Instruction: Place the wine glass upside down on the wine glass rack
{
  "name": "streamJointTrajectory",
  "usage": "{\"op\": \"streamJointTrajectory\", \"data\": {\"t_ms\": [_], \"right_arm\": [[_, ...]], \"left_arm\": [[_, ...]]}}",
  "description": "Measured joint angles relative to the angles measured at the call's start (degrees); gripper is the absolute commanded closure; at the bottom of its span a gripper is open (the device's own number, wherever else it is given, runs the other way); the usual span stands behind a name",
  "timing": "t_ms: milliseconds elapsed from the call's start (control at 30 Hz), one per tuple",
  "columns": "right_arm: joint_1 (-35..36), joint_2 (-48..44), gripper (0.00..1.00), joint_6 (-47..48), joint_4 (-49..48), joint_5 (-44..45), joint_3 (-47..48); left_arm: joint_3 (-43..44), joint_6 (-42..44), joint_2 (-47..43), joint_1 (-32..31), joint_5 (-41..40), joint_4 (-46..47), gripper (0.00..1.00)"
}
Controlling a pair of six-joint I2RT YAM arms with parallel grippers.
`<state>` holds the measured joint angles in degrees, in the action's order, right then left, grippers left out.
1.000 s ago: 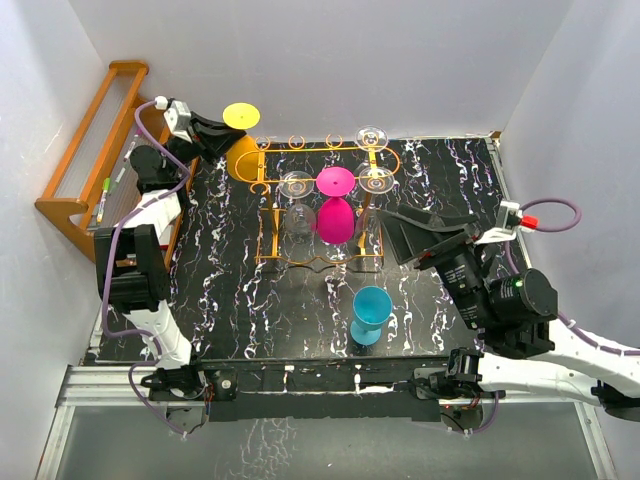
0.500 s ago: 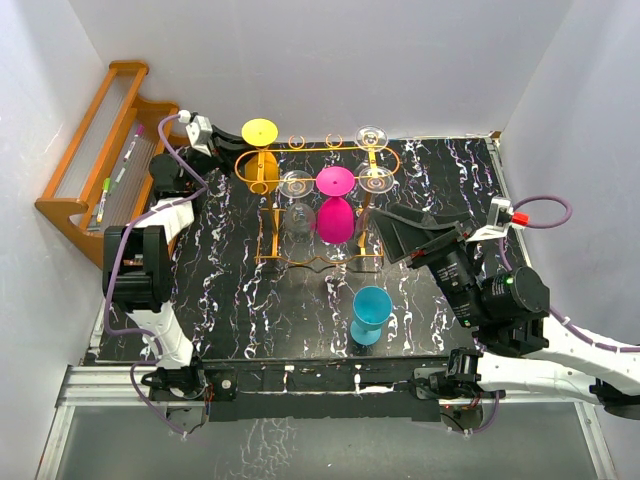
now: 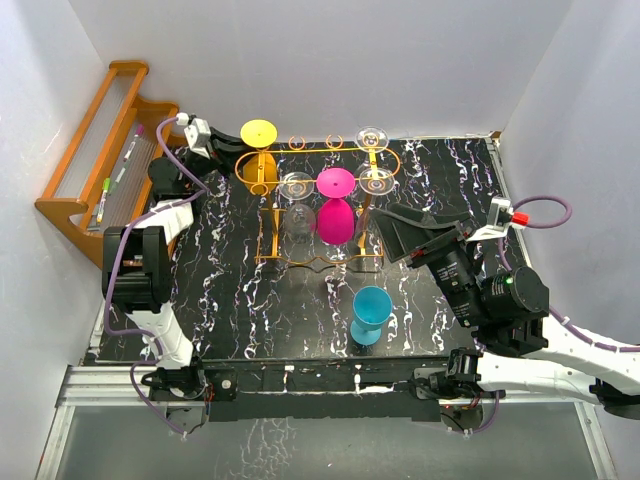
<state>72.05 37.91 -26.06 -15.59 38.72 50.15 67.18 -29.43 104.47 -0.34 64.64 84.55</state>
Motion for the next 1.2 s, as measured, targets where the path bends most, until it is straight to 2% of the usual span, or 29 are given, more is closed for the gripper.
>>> {"op": "streamJointTrajectory", "data": {"t_ms": [1200], "right_arm": [[0.0, 0.0, 0.02, -5.0, -0.4, 3.1, -0.2]], "left_arm": [[0.6, 1.0, 0.1, -1.8, 1.9, 2.5, 1.00]]}}
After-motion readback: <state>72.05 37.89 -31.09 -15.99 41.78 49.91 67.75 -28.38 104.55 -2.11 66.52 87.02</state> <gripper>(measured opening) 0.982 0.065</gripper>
